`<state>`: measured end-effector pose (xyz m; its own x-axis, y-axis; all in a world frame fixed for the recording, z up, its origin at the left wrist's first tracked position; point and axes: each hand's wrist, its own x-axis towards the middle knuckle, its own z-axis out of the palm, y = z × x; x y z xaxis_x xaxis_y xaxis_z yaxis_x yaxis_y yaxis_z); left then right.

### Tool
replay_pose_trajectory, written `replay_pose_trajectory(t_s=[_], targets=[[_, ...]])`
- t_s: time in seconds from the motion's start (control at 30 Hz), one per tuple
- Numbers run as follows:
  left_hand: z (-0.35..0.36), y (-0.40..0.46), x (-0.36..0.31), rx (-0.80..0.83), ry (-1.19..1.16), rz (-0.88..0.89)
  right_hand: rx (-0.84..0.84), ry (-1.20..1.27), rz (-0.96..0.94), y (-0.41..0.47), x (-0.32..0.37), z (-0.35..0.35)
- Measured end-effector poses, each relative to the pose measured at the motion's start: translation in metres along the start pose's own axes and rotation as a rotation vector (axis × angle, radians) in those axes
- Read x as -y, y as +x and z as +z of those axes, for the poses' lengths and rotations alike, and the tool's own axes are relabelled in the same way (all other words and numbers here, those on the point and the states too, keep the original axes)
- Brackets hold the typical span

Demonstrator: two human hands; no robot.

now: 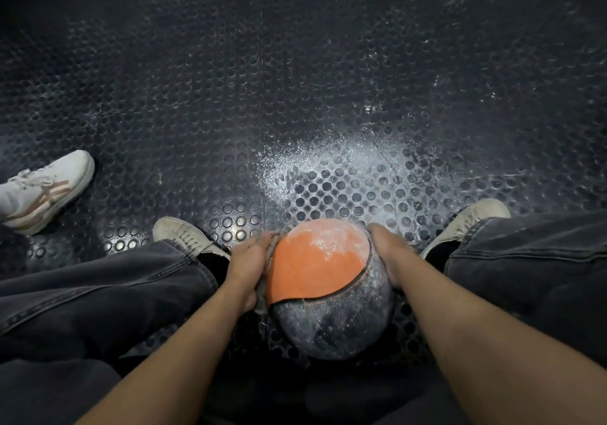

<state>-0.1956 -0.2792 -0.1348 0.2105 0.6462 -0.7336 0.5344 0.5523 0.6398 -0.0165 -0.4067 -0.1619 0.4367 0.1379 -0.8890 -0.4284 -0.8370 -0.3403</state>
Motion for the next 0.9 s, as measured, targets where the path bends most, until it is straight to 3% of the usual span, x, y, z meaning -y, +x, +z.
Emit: replay_pose_trajectory(t_s=[0.07, 0.23, 0.4, 0.57, 0.7, 0.8, 0.9], targets=[[0.001, 0.001, 0.002, 0.048, -0.019, -0.042, 0.141, 0.029, 0.027, 0.004, -0.005, -0.001], [0.006, -0.007, 0.003, -0.012, 0.036, 0.146, 0.168, 0.097, -0.077, -0.001, -0.012, -0.007], [0.008, -0.022, 0.002, -0.101, 0.092, 0.437, -0.103, 0.27, -0.274, -0.014, -0.001, -0.012], [0.012, -0.018, 0.004, -0.052, 0.255, 0.546, -0.343, -0.046, -0.537, -0.04, 0.02, 0.008], [0.026, -0.012, -0.016, -0.153, 0.424, 0.646, -0.39, -0.369, -0.785, -0.058, 0.014, 0.022], [0.027, -0.02, -0.018, -0.143, 0.482, 0.77, -0.408, -0.333, -0.749, -0.053, 0.021, 0.017], [0.017, -0.035, 0.0, -0.028, 0.557, 0.958, -0.409, -0.238, -0.647, -0.034, 0.034, 0.006]])
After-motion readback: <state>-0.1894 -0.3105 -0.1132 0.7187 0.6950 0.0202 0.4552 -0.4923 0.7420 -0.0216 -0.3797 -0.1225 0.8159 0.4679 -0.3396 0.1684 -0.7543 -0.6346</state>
